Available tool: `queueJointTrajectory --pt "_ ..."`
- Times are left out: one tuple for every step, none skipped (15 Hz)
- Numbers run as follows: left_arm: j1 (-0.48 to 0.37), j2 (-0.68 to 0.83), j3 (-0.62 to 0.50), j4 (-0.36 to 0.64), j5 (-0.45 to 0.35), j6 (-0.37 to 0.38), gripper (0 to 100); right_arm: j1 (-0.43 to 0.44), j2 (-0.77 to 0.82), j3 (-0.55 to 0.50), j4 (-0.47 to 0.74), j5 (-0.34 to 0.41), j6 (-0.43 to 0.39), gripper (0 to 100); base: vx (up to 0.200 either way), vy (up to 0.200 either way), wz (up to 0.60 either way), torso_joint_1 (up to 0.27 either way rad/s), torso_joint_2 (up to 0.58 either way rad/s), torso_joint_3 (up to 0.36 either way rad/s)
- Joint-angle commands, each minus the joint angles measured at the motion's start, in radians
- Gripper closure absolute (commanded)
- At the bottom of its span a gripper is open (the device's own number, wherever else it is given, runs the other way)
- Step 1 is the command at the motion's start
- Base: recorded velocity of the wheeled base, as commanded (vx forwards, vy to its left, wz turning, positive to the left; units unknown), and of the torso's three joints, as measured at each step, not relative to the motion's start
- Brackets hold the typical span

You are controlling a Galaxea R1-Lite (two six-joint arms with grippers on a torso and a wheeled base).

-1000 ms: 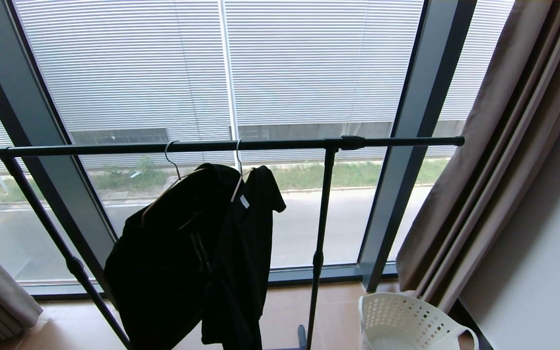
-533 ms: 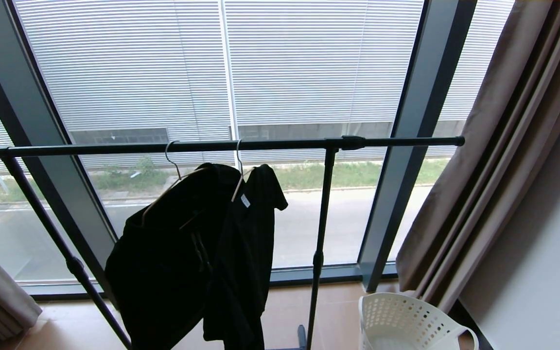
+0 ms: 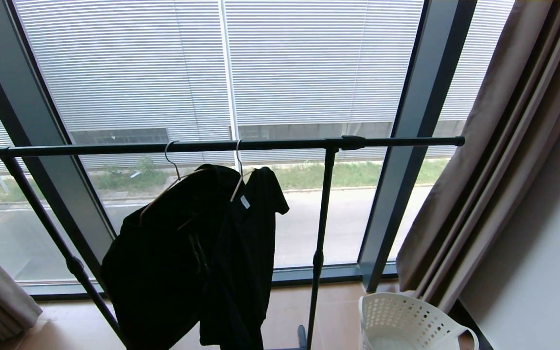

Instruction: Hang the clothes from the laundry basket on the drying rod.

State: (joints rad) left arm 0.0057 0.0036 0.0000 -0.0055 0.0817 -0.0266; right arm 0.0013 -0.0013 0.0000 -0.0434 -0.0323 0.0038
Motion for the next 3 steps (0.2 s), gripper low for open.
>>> queueJointTrajectory --pt "0.000 -0.001 0.000 -0.001 -0.002 -0.001 0 0.000 0.001 0.000 -0.001 0.000 -0.001 0 0.000 0.000 0.00 0.000 0.00 0.000" --pt "0.000 -0.001 0.000 -0.001 -0.002 -0.001 0 0.000 0.001 0.000 0.000 0.002 -0.002 0 0.000 0.000 0.00 0.000 0.00 0.000" --pt "0.000 -0.001 0.000 -0.001 -0.002 -0.001 0 0.000 0.001 0.000 0.002 0.003 -0.007 0 0.000 0.000 0.00 0.000 0.00 0.000"
